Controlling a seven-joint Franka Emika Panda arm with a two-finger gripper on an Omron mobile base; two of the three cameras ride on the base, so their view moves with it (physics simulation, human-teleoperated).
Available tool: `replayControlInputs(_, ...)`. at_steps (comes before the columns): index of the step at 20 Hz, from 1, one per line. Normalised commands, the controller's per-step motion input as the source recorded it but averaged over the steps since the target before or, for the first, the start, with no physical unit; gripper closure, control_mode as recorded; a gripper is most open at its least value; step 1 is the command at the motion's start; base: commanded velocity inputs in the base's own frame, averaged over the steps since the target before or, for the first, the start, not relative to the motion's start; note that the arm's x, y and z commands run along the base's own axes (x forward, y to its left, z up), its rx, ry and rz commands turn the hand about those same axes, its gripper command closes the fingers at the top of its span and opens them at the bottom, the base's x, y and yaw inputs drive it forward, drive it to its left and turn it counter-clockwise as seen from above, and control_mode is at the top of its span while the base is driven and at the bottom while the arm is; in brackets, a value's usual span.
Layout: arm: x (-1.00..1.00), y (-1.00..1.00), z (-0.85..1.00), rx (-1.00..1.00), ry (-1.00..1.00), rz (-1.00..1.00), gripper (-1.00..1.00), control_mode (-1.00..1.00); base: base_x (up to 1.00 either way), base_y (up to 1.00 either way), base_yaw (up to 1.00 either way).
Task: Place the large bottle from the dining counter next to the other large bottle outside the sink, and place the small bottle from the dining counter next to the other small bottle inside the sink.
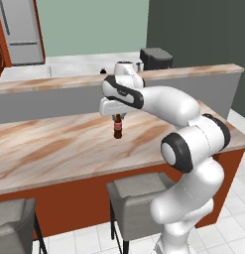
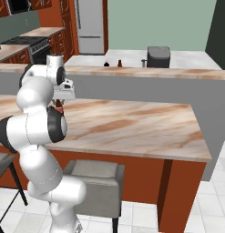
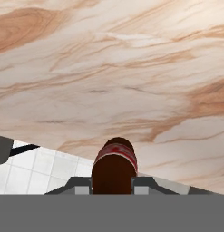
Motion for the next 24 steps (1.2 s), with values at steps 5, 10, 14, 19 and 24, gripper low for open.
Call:
replayControlInputs(5,0.0,0.0,0.0,0.0,0.0,0.0,1.0,-1.0,0.0,0.0,0.0)
replayControlInputs(10,0.0,0.0,0.0,0.0,0.0,0.0,1.0,1.0,0.0,0.0,0.0)
replayControlInputs(14,0.0,0.0,0.0,0.0,0.0,0.0,1.0,1.0,-0.01,0.0,0.0)
replayControlInputs(19,0.0,0.0,0.0,0.0,0.0,0.0,1.0,1.0,-0.67,-0.07,-0.02)
replayControlInputs(24,0.0,0.0,0.0,0.0,0.0,0.0,1.0,1.0,-0.87,-0.41,-0.01)
